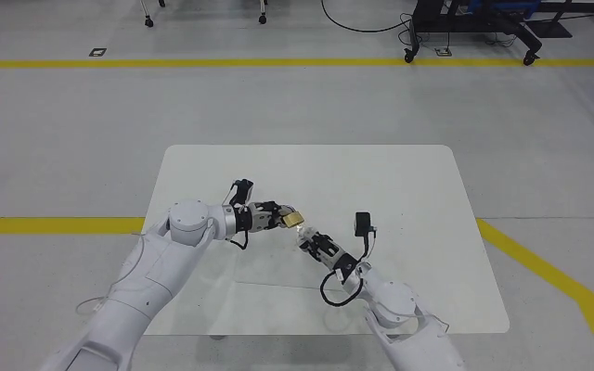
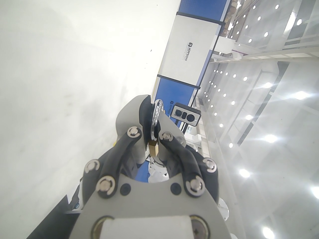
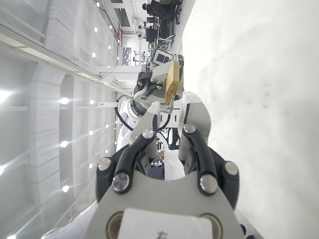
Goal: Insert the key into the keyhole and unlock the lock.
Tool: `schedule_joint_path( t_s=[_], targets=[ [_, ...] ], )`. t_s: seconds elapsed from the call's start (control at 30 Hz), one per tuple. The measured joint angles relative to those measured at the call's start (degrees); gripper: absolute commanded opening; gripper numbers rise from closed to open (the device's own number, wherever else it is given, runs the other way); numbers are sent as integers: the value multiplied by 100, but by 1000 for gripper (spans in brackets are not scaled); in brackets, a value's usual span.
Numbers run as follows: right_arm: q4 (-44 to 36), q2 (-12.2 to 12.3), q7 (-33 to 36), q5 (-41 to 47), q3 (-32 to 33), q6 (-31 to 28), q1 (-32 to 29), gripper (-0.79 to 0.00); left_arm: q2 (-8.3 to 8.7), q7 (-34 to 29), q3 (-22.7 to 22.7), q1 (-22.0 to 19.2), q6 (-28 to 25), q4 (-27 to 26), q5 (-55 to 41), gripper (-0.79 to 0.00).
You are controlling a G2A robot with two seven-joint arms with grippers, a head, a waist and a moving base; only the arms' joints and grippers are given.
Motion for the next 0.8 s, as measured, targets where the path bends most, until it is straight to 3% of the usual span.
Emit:
schedule_joint_path(
  t_s=[0.47, 0.5, 0.53, 0.57, 0.7, 0.8],
  targets=[
    [151, -37, -28, 141, -22, 155, 142, -785, 4, -17, -109, 103, -62, -170, 156, -785],
    [160, -39, -25, 148, -25, 154, 148, -656, 4, -21, -117, 107, -71, -181, 160, -785],
    [163, -41, -2, 172, -23, 156, 151, -400, 5, -9, -137, 112, -108, -197, 173, -785],
    [153, -41, 29, 201, -13, 159, 148, 0, 9, 27, -159, 116, -167, -215, 204, -785],
    [80, -30, 185, 384, 54, 226, 85, 0, 57, 342, -330, 158, -673, -323, 424, -785],
    [83, -30, 178, 371, 52, 225, 86, 0, 58, 335, -329, 161, -649, -323, 423, -785]
  ],
)
